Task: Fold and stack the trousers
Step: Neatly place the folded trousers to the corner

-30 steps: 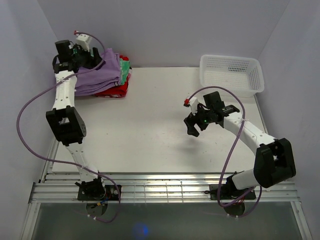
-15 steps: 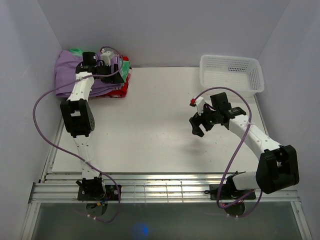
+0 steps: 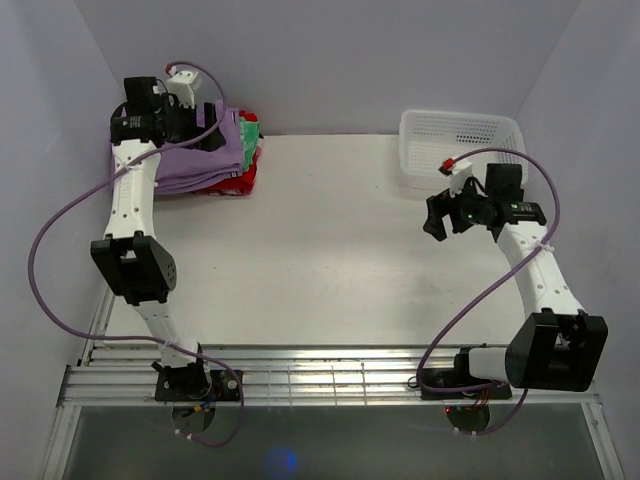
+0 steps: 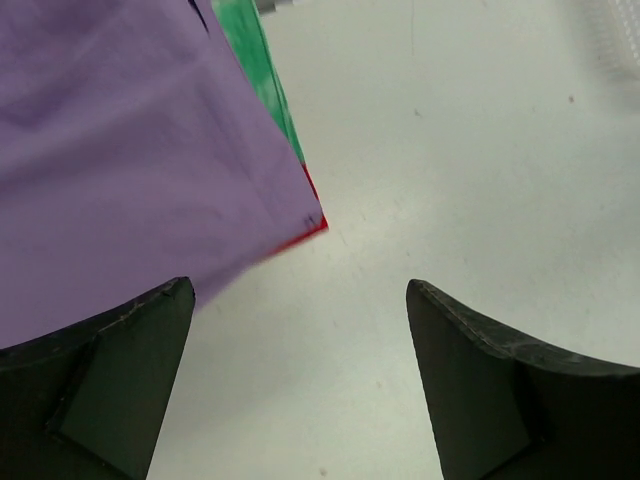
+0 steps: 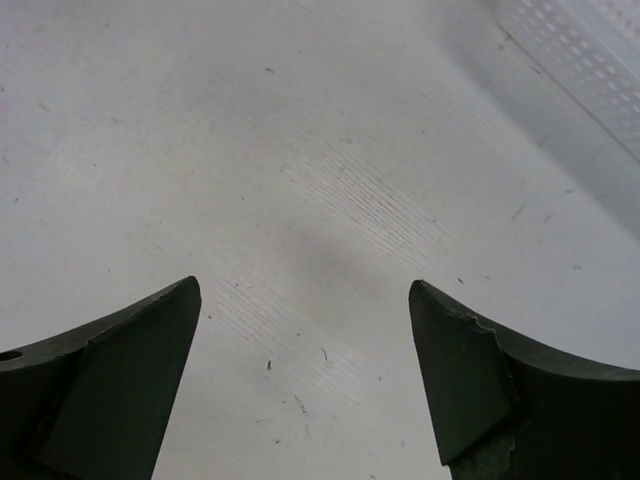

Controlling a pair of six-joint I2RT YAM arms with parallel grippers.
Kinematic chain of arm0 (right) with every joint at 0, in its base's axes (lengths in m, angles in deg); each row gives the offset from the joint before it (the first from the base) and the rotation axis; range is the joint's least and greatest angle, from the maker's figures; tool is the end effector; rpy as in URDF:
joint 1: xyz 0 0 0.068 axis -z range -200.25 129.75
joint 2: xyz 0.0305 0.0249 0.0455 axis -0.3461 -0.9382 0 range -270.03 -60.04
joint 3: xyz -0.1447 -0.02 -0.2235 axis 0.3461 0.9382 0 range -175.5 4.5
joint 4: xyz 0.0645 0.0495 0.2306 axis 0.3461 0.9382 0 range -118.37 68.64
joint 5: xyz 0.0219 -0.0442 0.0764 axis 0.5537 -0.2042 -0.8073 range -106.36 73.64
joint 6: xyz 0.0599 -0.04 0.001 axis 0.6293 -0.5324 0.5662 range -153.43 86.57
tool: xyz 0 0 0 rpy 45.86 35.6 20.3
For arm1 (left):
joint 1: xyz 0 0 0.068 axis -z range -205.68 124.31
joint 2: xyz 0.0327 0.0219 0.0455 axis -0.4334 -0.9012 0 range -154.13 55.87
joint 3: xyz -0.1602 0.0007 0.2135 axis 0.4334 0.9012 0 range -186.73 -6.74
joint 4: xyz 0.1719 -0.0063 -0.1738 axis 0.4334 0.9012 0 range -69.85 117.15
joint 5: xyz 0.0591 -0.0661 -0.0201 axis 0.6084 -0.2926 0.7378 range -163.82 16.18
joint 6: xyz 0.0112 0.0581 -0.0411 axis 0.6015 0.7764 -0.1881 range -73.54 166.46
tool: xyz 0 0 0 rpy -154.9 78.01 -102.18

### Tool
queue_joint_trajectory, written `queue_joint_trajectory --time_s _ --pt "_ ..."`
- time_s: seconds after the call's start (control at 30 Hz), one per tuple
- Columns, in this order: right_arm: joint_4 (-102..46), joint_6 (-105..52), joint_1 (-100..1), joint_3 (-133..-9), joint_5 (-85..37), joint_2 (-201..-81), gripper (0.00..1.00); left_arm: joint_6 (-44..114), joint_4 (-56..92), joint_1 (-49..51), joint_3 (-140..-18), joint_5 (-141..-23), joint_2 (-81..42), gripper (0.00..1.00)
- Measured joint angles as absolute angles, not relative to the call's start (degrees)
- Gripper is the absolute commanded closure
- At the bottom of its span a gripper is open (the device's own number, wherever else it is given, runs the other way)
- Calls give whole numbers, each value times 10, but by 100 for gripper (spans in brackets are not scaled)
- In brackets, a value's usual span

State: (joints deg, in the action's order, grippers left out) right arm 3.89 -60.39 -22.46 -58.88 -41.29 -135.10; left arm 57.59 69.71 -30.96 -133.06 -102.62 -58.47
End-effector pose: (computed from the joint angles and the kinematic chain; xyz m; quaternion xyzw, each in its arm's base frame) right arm 0.2788 0.0358 0.2867 -0.3080 0.8484 0.1122 0.4157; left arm 0.4365 0.0115 0.3773 0.1541 0.8622 -0.1598 0.4552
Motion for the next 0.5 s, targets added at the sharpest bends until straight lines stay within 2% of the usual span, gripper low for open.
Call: queue_joint_trajectory --time_s 0.13,0.3,0.5 --pt "54 -594 -158 -586 -421 -1329 10 576 706 -310 -1131 -1004 -442 2" --pt "64 -578 -146 -527 -421 -1293 10 568 706 -310 -884 -988 -324 2" --pt "83 -553 -146 -472 -423 -1268 10 550 699 -310 -757 -985 -267 2"
